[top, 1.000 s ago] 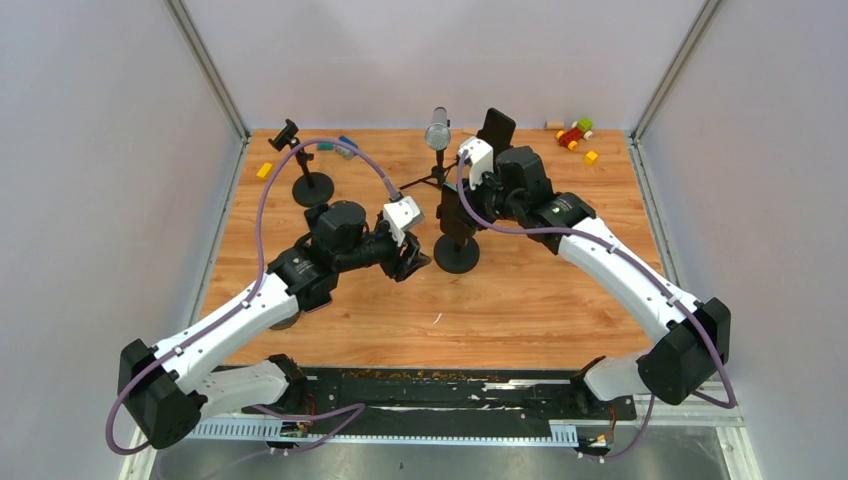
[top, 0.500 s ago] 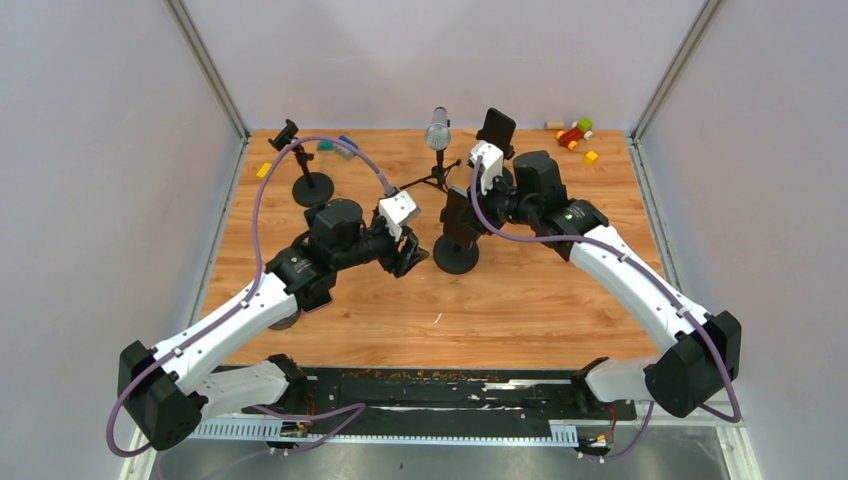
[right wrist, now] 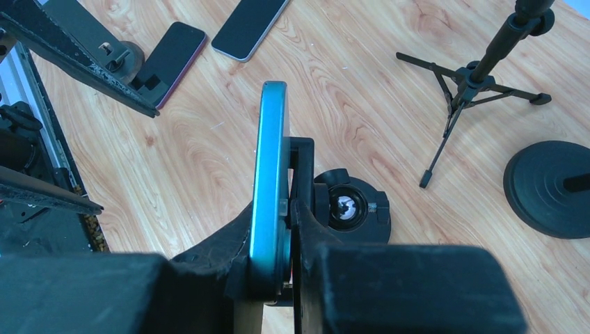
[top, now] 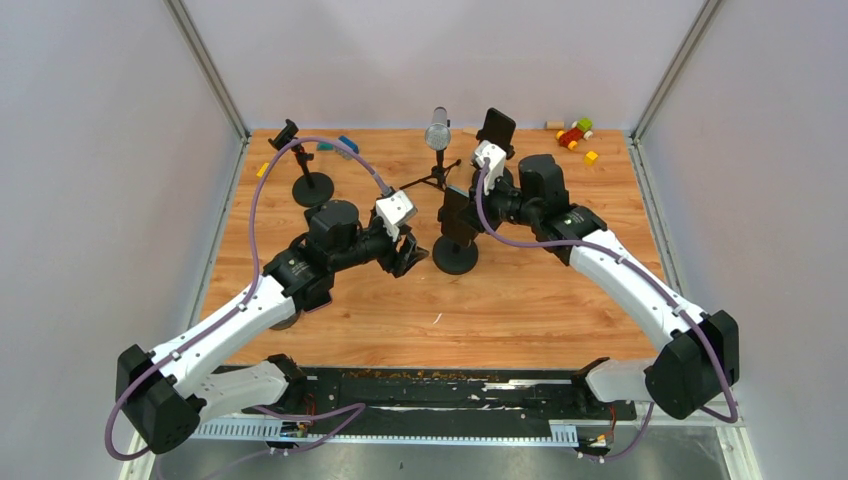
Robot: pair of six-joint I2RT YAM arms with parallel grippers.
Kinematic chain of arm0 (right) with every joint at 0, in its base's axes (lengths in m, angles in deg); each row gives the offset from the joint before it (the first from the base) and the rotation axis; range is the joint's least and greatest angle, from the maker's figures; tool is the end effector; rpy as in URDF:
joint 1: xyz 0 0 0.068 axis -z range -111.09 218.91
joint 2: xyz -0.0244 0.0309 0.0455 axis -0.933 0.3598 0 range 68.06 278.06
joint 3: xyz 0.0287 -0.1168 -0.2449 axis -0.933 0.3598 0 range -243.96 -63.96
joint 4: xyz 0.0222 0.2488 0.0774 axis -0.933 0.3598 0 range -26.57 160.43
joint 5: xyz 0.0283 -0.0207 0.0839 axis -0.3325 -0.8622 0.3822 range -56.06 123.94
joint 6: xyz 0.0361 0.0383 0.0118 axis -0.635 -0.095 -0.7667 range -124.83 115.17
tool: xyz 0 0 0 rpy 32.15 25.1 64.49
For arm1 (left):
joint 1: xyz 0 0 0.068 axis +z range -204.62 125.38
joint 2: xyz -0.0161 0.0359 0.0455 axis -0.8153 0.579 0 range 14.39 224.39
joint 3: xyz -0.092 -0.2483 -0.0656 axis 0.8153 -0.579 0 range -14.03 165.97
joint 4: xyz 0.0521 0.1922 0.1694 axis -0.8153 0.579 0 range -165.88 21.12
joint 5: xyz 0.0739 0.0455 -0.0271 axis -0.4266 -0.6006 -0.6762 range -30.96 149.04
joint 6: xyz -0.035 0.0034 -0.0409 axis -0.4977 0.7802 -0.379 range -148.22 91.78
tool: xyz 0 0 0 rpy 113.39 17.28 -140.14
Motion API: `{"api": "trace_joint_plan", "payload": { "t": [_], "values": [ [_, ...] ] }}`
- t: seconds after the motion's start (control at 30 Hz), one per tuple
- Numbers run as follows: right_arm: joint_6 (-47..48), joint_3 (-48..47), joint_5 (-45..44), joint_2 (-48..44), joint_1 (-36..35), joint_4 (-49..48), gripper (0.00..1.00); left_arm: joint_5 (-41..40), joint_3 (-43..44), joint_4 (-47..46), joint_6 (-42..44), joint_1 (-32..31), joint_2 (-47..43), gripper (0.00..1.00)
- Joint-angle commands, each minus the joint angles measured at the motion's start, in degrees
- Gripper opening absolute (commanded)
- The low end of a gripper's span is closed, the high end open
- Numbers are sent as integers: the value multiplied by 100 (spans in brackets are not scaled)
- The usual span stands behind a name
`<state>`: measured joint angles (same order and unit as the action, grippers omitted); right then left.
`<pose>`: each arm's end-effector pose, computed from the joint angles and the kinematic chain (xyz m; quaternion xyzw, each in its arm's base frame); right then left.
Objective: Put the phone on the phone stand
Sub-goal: Move the phone stand with the phone to the center of the board.
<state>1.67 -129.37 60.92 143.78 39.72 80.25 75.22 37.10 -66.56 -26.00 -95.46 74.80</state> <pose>0.2548 0.1609 0.3363 -0.3701 0.7525 0.2950 0.4581 0.1778 -0.1667 0.3283 0.3715 0.7177 -0.2989 0.5074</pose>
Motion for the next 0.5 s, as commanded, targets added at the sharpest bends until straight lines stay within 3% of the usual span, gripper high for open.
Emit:
{"api": "trace_joint_plan", "payload": {
  "t": [0.0, 0.3, 0.47],
  "values": [
    [36, 165, 49, -60, 100, -245, 0, 89, -20, -264, -81, 32, -127, 71],
    [31, 649, 158, -227, 159, -701, 0, 117, -59, -318, -108, 49, -116, 71],
    [112, 415, 105, -280, 233, -536, 0, 138, -58, -318, -114, 58, -128, 71]
  ]
}}
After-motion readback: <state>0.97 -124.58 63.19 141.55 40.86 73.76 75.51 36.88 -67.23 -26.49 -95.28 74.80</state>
